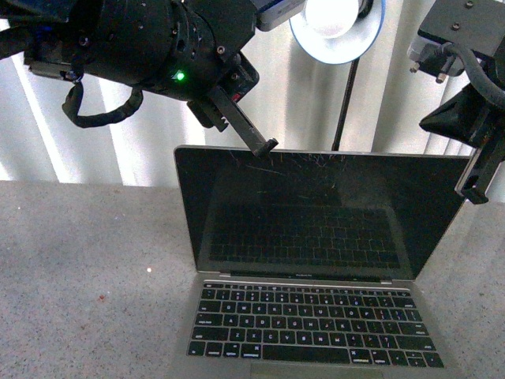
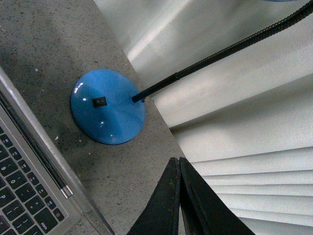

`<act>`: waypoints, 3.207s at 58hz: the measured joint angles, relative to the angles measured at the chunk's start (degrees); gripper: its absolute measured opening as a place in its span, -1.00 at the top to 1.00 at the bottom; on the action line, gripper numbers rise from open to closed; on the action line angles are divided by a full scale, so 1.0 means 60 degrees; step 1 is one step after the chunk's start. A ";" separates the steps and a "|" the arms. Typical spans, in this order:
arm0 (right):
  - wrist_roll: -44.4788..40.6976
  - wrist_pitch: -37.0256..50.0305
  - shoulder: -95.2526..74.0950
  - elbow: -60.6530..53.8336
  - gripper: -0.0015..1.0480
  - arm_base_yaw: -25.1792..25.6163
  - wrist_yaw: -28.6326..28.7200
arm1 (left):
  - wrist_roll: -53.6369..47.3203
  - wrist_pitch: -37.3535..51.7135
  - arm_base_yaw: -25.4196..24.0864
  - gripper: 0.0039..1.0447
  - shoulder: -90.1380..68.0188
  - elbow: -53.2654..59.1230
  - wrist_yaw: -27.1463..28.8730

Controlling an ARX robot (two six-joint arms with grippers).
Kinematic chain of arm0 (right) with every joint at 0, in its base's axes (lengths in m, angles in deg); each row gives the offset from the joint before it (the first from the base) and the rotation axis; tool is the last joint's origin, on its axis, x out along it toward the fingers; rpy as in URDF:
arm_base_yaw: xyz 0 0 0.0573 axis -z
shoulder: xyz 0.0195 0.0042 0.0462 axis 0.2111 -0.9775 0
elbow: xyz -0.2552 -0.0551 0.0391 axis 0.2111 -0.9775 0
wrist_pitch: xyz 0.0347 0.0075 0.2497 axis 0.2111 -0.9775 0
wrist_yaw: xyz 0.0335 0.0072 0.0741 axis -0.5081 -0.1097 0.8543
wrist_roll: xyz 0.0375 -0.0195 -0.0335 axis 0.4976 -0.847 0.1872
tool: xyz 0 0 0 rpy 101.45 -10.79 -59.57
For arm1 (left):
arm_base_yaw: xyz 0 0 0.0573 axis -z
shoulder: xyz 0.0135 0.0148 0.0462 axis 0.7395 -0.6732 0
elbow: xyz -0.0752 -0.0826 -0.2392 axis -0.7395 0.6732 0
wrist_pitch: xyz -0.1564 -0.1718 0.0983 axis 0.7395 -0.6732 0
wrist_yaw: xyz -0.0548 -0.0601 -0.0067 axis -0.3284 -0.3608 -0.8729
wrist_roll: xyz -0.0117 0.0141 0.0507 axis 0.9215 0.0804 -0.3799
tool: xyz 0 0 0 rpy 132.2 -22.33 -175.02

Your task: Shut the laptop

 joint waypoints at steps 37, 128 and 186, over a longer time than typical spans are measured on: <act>-0.0280 -0.0474 -0.0401 0.0310 0.94 -0.0262 0.0291 | -0.0787 -0.1982 -0.0095 0.94 -0.0663 -0.0882 -0.0197; -0.1271 -0.1592 0.0178 -0.0729 0.94 -0.0543 0.0652 | -0.0947 -0.3191 0.0055 0.94 -0.0084 -0.0004 -0.1009; -0.1690 -0.1953 0.0288 -0.1322 0.94 -0.0816 0.0689 | -0.0372 -0.2728 0.0080 0.94 0.0138 0.1341 -0.1202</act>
